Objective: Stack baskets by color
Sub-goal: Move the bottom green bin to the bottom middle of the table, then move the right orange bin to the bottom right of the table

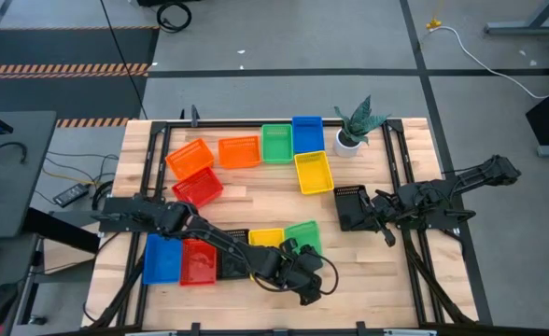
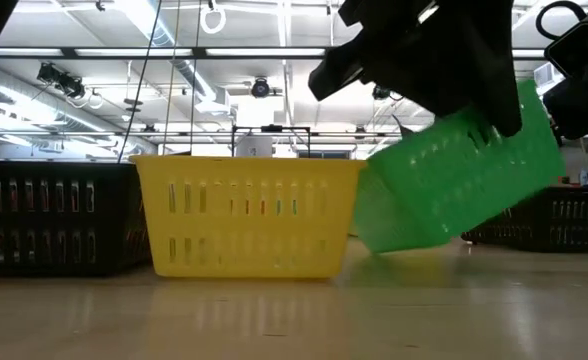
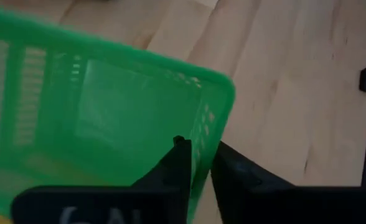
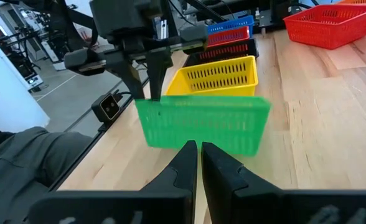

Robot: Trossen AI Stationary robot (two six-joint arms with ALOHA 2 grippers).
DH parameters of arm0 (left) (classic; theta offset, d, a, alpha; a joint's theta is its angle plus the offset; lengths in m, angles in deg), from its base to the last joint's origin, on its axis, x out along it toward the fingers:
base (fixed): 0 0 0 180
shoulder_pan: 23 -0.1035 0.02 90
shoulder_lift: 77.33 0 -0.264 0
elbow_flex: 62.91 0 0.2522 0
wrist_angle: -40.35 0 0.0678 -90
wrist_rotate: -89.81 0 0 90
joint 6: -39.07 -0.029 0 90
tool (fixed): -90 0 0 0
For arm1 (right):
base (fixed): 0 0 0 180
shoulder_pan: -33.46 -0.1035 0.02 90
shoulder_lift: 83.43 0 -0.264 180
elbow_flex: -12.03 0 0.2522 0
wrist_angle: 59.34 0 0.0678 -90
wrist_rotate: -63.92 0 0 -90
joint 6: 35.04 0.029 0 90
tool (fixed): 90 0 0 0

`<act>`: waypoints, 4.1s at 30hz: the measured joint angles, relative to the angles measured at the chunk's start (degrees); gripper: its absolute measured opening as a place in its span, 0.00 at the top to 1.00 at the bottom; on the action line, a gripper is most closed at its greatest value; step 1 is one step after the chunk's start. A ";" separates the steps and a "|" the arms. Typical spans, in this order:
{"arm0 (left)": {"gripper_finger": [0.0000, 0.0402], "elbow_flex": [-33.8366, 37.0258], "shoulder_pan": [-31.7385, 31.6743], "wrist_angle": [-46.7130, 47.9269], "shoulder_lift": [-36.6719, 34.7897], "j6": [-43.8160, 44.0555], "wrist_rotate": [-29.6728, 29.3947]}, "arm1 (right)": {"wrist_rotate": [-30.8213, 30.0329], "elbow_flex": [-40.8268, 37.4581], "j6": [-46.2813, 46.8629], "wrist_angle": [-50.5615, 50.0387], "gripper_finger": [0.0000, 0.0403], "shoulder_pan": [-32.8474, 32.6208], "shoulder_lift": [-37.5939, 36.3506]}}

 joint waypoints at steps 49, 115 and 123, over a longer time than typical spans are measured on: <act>0.98 6.66 -3.11 -2.28 -0.02 17.36 11.10 | 0.00 0.00 -0.27 -0.26 0.93 0.01 0.00; 0.98 6.59 -6.93 7.93 -5.57 6.47 3.54 | -0.04 -0.01 -0.43 -0.30 0.93 0.00 0.09; 0.98 6.59 -9.65 5.56 -5.57 -1.49 -2.46 | -0.02 0.01 -0.43 -0.30 0.93 0.00 0.09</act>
